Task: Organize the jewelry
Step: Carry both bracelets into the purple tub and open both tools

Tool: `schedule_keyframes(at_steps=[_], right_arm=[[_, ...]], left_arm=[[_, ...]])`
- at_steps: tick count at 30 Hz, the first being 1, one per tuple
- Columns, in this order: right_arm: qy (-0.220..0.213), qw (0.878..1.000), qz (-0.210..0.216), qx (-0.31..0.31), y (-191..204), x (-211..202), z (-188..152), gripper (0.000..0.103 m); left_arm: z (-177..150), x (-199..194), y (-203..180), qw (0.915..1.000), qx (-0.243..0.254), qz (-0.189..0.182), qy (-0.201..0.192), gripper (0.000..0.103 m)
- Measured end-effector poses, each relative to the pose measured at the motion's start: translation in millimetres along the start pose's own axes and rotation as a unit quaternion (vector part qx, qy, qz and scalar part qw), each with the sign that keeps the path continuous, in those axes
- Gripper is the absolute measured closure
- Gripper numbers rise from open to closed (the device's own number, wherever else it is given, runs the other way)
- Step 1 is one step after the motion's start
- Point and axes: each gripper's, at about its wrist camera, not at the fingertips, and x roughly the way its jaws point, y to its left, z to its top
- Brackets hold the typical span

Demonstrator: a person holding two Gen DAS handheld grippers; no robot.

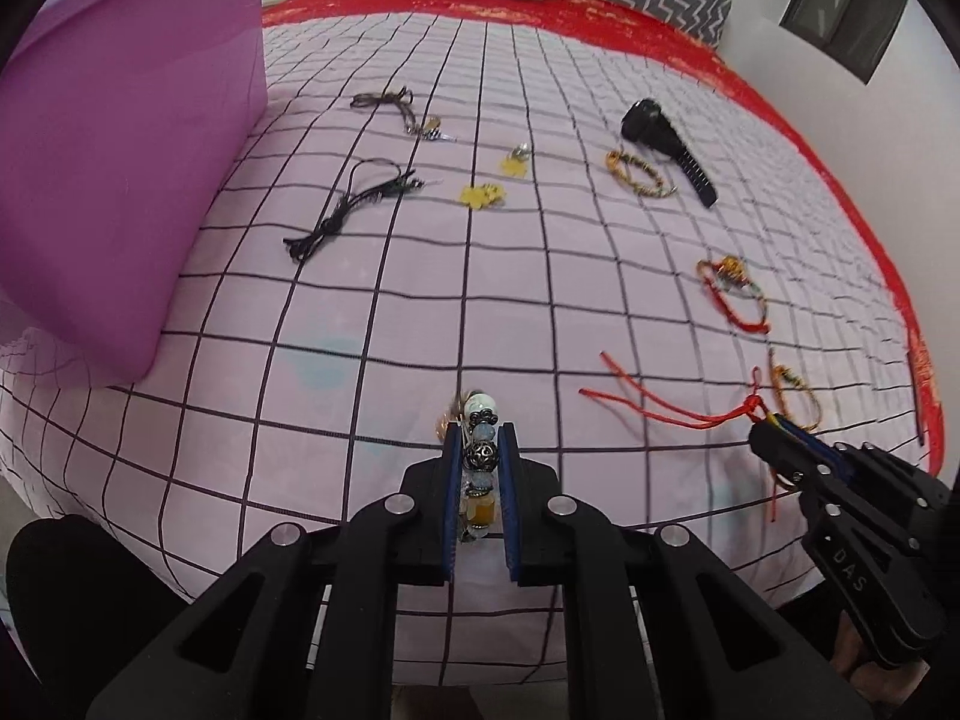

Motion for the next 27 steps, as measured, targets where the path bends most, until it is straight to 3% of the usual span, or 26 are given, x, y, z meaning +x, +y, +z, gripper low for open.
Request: schedule_keyframes(at_steps=[10, 18, 27], right_arm=[[-0.039, 0.999, 0.012, -0.002, 8.5, -28.0, 28.1, 0.094], [-0.085, 0.996, 0.034, -0.022, 32.9, -56.5, 75.0, 0.094], [-0.148, 0.983, 0.088, -0.071, 100.8, -88.5, 150.1, 0.094]], left_arm=[[24.7, -39.6, 0.7, 0.9986, -0.014, -0.034, -0.039, 0.092], [58.8, -87.6, 11.7, 0.9947, -0.022, -0.042, -0.091, 0.092], [105.7, -156.5, 66.4, 0.9852, -0.046, 0.0, -0.165, 0.092]])
